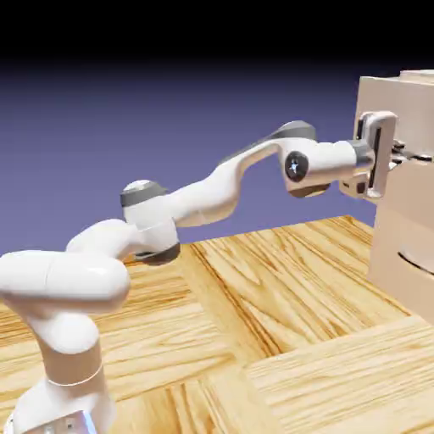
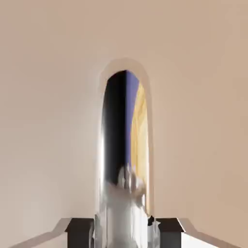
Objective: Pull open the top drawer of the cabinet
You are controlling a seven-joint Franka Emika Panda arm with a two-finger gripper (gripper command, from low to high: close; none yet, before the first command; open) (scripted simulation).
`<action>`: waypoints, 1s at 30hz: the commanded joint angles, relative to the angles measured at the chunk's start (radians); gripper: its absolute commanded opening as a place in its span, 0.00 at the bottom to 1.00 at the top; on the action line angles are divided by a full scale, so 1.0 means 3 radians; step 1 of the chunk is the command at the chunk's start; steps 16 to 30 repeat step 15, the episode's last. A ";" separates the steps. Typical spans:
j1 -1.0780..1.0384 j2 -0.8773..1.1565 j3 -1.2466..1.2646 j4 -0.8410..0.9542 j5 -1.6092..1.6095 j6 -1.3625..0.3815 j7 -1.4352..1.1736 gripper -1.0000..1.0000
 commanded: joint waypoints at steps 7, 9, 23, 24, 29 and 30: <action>0.0541 -0.0098 0.0002 -0.0845 -0.0055 -0.0308 -0.0089 0.00; 0.0703 -0.0126 -0.0002 -0.1087 -0.0080 -0.0389 -0.0112 0.00; 0.0996 -0.0161 -0.0016 -0.1497 -0.0143 -0.0512 -0.0158 1.00; 0.0996 -0.0161 -0.0016 -0.1497 -0.0143 -0.0512 -0.0158 1.00; 0.0996 -0.0161 -0.0016 -0.1497 -0.0143 -0.0512 -0.0158 1.00; 0.0996 -0.0161 -0.0016 -0.1497 -0.0143 -0.0512 -0.0158 1.00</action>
